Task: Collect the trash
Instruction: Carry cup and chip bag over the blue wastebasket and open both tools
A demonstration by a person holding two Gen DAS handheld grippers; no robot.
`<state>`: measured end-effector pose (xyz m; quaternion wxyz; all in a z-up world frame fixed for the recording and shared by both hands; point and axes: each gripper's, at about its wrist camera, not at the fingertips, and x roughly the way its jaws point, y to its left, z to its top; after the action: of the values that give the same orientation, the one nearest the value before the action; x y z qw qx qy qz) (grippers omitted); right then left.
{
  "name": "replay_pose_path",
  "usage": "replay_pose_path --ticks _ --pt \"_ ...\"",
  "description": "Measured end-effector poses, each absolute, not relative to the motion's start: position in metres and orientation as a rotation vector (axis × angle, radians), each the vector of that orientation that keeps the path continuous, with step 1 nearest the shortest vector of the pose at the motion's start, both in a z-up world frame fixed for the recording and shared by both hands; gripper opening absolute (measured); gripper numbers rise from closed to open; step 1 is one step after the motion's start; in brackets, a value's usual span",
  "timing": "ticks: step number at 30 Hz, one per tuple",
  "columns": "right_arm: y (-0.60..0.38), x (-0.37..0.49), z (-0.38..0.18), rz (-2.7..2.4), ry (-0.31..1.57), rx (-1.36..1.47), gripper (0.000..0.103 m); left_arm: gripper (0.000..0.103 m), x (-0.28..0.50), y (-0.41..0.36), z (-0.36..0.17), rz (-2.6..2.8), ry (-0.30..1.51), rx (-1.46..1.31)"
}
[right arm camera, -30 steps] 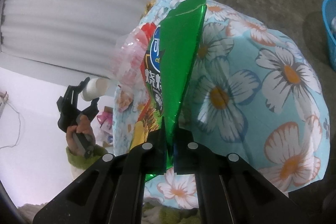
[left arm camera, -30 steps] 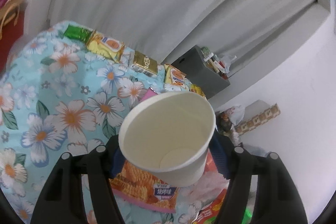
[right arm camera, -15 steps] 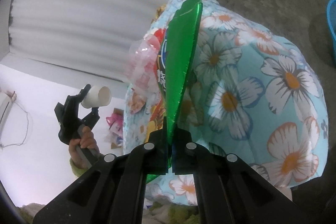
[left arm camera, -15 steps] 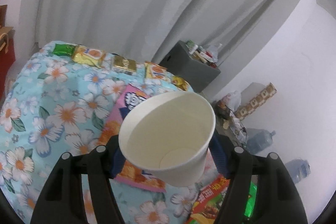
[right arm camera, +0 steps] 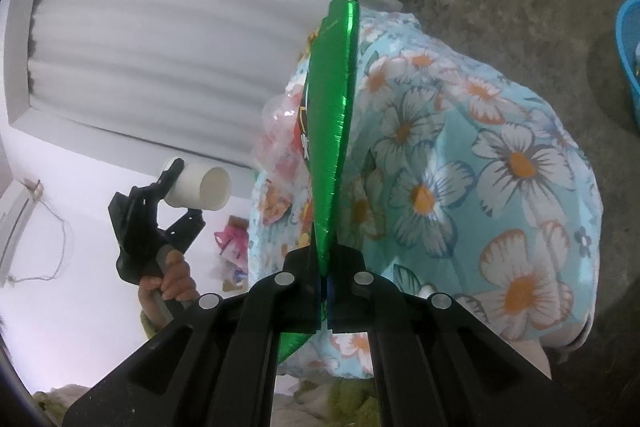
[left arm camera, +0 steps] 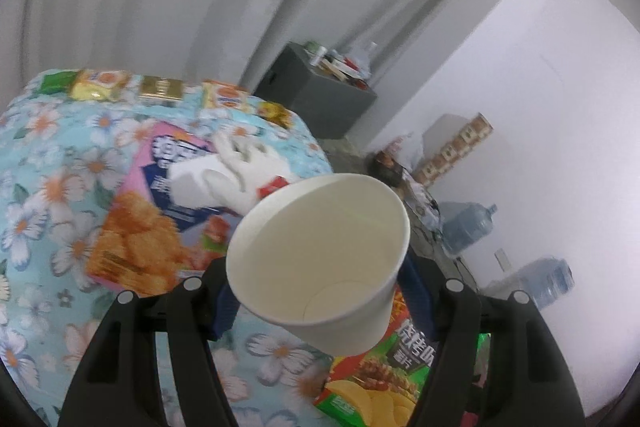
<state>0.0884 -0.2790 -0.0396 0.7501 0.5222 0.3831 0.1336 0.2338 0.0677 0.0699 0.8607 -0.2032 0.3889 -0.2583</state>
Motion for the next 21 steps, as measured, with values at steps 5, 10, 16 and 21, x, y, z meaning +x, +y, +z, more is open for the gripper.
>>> replay_pose_path --ticks 5,10,16,21 --pt "-0.285 0.082 -0.041 0.304 0.804 1.153 0.000 0.066 0.231 0.030 0.072 -0.613 0.829 -0.382" --pt "-0.298 0.071 -0.040 0.300 0.760 1.161 0.000 0.066 0.227 -0.023 0.074 -0.715 0.842 -0.340" --pt "-0.338 0.043 -0.037 0.211 0.676 1.179 0.000 0.066 0.224 -0.101 0.078 -0.854 0.849 -0.261" --pt "-0.387 0.004 -0.042 0.035 0.595 1.212 0.000 0.066 0.217 -0.192 0.075 -0.989 0.868 -0.150"
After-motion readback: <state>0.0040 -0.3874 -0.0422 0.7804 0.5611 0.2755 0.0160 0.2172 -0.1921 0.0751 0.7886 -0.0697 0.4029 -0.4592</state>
